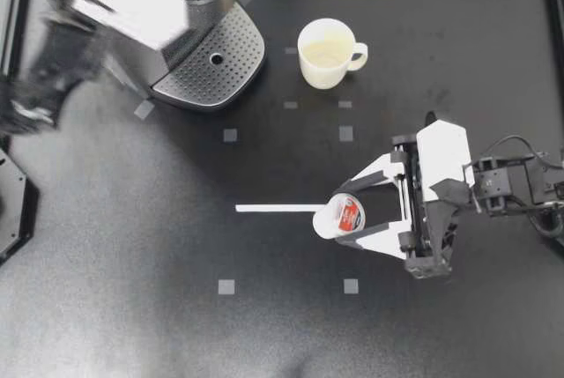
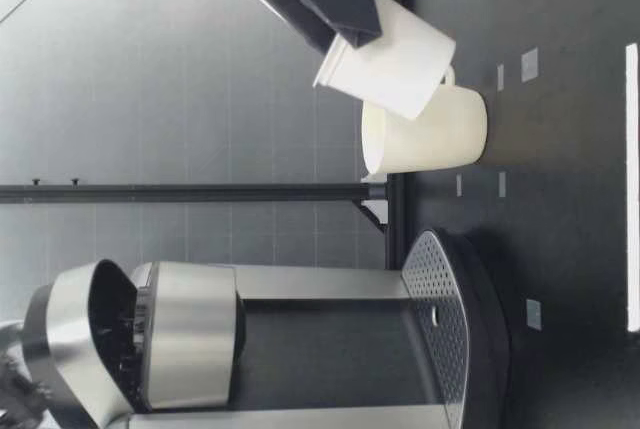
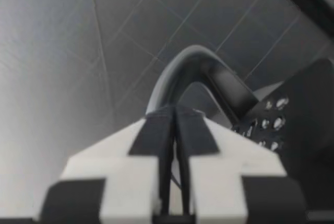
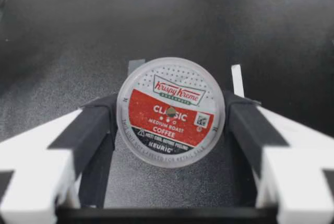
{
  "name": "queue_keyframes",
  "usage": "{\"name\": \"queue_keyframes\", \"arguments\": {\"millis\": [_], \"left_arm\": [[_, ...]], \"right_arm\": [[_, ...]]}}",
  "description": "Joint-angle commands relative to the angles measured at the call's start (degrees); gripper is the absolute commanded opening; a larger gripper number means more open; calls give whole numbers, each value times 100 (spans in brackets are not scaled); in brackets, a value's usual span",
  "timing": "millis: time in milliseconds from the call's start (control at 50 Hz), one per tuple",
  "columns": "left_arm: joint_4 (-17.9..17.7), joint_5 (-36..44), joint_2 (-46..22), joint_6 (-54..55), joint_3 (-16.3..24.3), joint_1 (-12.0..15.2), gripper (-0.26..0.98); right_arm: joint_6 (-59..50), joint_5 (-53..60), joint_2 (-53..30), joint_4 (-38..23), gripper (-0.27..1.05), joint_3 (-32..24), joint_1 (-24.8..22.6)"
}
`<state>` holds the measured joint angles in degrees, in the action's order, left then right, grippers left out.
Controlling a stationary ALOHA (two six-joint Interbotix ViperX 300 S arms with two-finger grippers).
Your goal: Place the coffee capsule inside the capsule container, then place the cup onto the center of the cup tray.
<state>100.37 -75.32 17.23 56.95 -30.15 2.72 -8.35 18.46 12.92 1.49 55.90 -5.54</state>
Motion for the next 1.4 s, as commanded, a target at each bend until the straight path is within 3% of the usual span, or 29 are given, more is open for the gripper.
{"name": "queue_keyframes", "arguments": {"millis": [0, 400, 820, 940, 1160, 1380], "left_arm": [[-9, 281, 352, 360, -35, 167, 7], [-290, 1758, 1266, 1881, -668, 1020, 7], [-299, 1793, 1415, 1934, -747, 1239, 7], [-290, 2145, 1547, 2039, -738, 1230, 7], [-255, 3850, 2118, 2777, -773, 1230, 7], [-246, 4254, 2637, 2883, -1099, 1230, 7]], "right_arm": [[-9, 62, 123, 0, 58, -132, 35], [-9, 79, 123, 0, 58, -202, 35], [-35, 97, 132, 9, 58, -316, 35], [70, 176, 237, 0, 58, -475, 44], [369, 308, 580, 0, 58, -914, 659], [826, 264, 650, 0, 58, -1521, 1512]]}}
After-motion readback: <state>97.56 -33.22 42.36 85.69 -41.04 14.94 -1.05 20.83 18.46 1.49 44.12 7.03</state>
